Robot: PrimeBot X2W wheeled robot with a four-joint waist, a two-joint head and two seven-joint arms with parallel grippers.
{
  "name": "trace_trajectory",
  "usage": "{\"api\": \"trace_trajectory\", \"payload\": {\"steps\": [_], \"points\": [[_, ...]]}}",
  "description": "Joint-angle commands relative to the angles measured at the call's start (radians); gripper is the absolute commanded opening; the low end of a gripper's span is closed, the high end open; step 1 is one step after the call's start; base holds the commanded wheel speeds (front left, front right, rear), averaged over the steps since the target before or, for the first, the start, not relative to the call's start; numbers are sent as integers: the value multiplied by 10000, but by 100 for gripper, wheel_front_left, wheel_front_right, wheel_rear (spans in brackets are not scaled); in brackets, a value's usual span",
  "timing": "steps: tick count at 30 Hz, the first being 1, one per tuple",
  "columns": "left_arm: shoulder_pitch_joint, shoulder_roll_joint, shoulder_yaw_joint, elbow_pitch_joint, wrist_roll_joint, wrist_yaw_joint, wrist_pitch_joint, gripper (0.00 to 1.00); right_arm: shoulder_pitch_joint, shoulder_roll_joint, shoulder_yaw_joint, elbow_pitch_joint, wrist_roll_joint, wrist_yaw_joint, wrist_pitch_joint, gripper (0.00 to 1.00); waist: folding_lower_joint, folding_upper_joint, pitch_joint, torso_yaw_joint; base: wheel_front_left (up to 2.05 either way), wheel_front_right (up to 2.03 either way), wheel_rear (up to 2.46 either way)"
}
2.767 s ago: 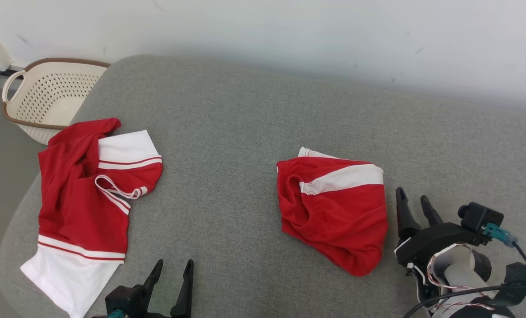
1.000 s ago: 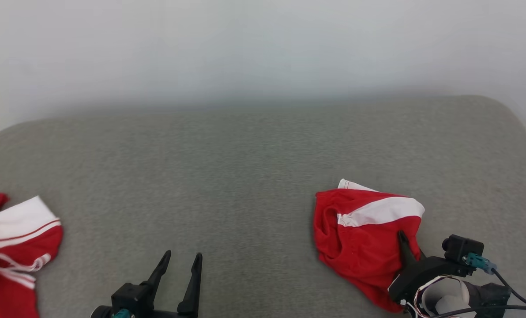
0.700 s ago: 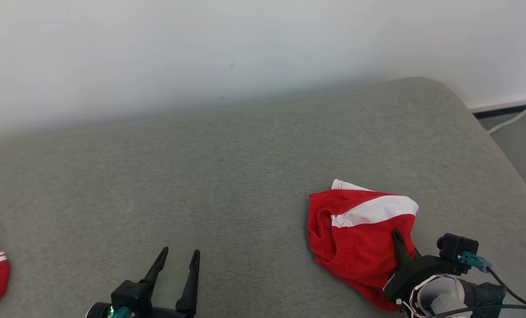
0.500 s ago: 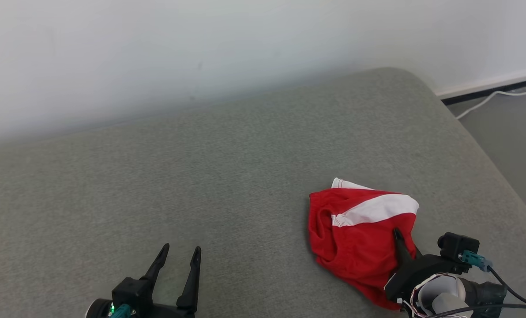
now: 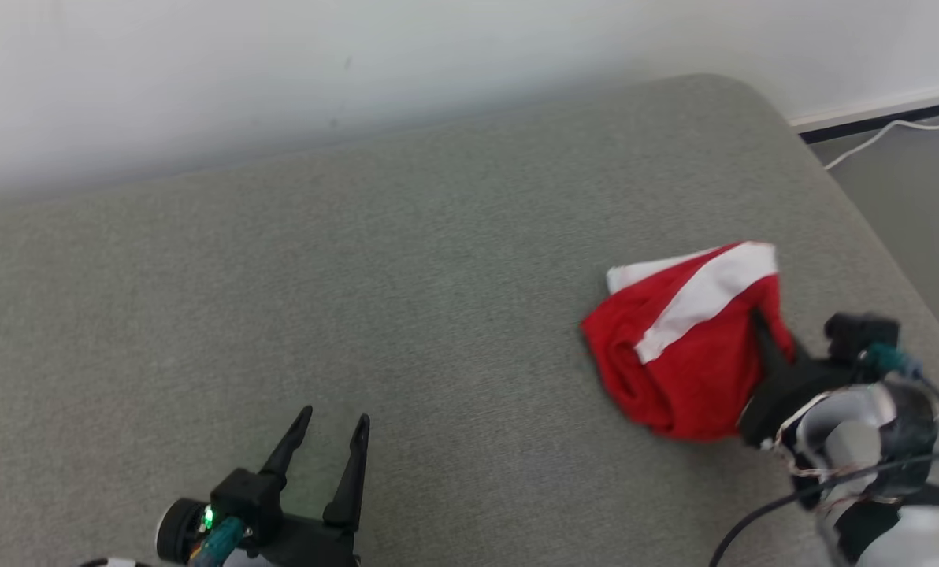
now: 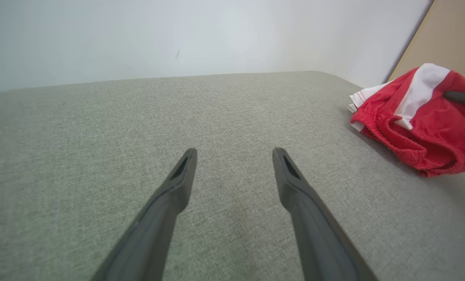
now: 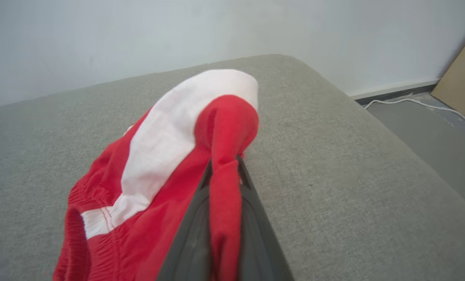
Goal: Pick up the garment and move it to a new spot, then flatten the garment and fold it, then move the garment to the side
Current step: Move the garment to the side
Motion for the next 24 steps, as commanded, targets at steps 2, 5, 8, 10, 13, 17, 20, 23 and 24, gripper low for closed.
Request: {"api": "trace_trajectory", "payload": {"steps": [2,5,8,10,13,17,20,23,24], "points": [[-228,13,-29,-37,122,-53,-1,100,-618,-418,119,402,-268,4,-11,0,-1,-1,457,562,0,0,0],[-353,21,-46,-90,244,-67,-1,100,-1249,-852,141,976,-497,4,-11,0,-1,-1,676,881,0,0,0],[-479,17,-66,-155,336,-105,-1,100,-1937,-1336,-48,1809,-708,4,-13,0,-1,-1,876,1248,0,0,0],[-535,20,-71,-188,371,-128,-1,100,-2207,-1536,-230,2206,-848,4,-11,0,-1,-1,945,1406,0,0,0],[-560,17,-92,-215,418,-150,-1,100,-2508,-1891,-537,2598,-1071,4,-13,0,-1,-1,1041,1607,0,0,0],[-582,18,-24,-198,506,-161,-1,100,-2770,-2238,-952,2966,-1570,4,-11,0,-1,-1,1114,1730,0,0,0],[-589,18,10,-177,529,-185,-1,100,-2907,-2362,-1307,3051,-1828,4,-13,19,-1,-1,1136,1753,0,0,0],[-607,18,34,-145,524,-218,0,100,-2952,-2549,-2054,3027,-2335,4,-11,100,-1,-1,1161,1776,0,0,0],[-613,18,34,-131,531,-231,0,100,-2929,-2575,-2339,2939,-2544,4,-11,100,-1,-1,1158,1780,0,0,0]]}}
